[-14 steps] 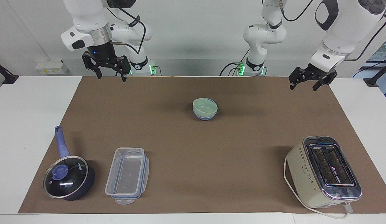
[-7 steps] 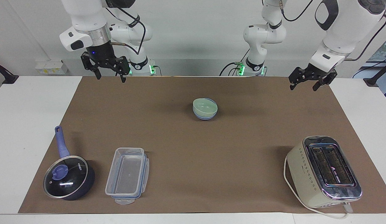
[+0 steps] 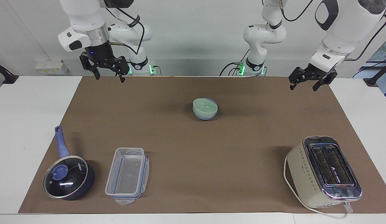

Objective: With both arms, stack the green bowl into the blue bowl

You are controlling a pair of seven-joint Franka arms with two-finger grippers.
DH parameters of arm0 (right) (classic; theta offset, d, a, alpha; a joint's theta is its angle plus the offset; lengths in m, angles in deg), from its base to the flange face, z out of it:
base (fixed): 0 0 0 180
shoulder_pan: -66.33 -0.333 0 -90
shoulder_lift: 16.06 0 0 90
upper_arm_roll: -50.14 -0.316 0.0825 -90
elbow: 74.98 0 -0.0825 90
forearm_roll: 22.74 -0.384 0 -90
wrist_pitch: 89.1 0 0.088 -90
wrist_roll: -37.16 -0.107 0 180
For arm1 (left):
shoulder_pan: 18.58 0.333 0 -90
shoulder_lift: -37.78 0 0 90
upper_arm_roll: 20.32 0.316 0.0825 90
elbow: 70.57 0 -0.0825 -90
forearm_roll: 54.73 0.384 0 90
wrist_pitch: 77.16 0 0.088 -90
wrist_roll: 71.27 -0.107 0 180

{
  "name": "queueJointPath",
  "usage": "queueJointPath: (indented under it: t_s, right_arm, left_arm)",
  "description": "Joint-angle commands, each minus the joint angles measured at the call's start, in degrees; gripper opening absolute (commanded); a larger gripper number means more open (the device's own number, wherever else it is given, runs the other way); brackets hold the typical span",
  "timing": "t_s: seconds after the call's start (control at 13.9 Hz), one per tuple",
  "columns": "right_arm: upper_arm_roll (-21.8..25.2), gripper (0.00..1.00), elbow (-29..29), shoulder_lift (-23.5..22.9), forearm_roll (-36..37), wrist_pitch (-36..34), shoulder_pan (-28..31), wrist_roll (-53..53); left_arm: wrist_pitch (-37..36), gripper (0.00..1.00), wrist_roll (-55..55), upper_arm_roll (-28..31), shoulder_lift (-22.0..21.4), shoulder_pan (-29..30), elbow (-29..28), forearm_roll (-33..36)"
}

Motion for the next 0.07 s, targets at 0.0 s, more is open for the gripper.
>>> queueJointPath:
  t_s: [0.0]
  right_arm:
    - [-0.5,1.00,0.4,0.1,-1.4,-0.3,1.2,2.1]
  left_arm:
    - [-1.0,1.00,-0.2,-0.3,-0.1,0.4,0.2,0.7]
